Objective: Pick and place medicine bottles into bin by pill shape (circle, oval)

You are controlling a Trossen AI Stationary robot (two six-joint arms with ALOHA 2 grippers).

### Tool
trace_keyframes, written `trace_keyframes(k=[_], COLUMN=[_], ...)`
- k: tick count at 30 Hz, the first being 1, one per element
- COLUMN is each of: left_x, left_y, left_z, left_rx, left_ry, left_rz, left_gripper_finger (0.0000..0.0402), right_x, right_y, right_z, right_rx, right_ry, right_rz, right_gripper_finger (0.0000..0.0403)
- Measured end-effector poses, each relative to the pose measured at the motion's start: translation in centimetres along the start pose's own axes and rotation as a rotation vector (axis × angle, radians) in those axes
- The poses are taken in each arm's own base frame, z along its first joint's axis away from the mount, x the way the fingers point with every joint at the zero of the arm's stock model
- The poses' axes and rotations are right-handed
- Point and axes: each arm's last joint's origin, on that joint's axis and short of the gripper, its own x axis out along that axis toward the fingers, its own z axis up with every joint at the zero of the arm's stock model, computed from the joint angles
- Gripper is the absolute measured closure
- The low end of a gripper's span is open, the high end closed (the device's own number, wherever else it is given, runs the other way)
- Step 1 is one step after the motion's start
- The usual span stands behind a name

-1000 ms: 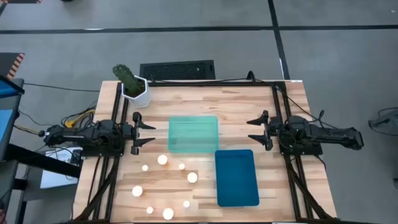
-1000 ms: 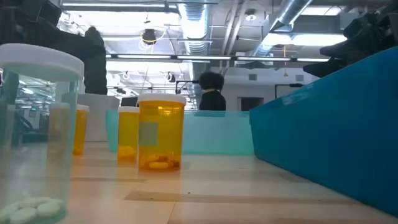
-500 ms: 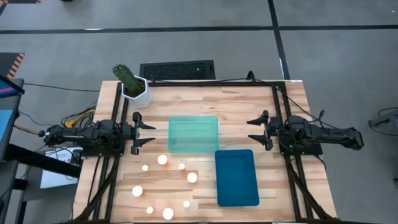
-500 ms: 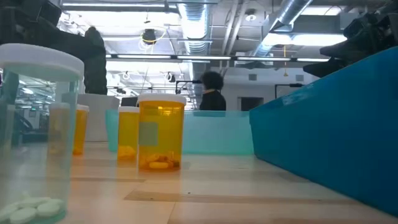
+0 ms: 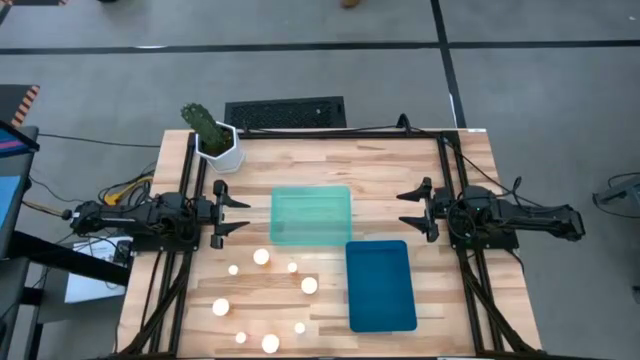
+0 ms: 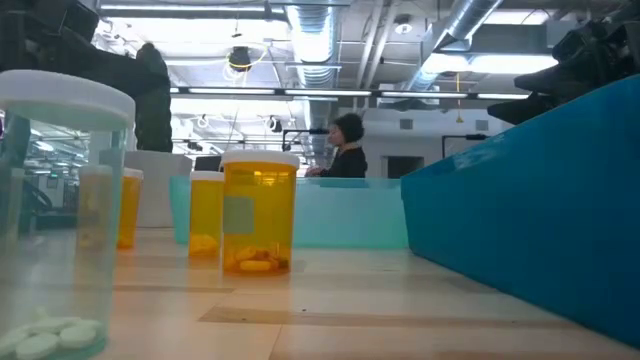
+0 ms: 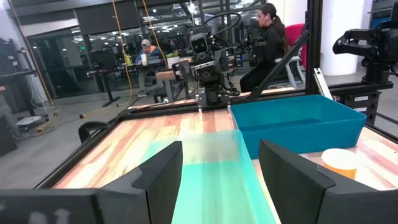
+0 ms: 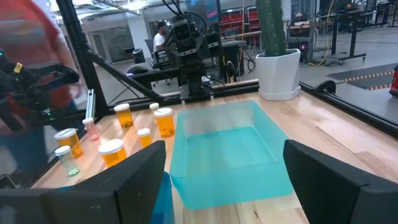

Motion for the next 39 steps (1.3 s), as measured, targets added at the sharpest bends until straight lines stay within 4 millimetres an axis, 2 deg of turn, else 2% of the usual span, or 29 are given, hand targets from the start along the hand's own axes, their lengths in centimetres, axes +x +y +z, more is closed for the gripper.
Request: trace_keyframes(k=[26,29,35,39], left_x=[0.00,-0.01,-0.01,-0.02], left_y=[0.01,0.19,0.20,0.37], left_z=[0.01,0.09,0.09,0.16], left_rx=[-0.002,-0.100,-0.502,-0.685], left_ry=[0.000,-0.007,-0.020,-0.046], left_rz=[0.002,0.061,0.063,0.113], left_gripper_finger=[0.0195,0.0195,0.0195,0.0195], right_x=[0.00,0.00,0.00,0.00], right_y=[0.00,0.00,0.00,0.00], right_z=[0.01,0.00,0.01,0.01], right_rx=[0.000,0.000,0.000,0.000], right_ry=[-0.001,0.000,0.000,0.000], right_rz=[0.000,0.000,0.000,0.000], right_gripper_finger=[0.0069,0.0069,0.0069,0.0069])
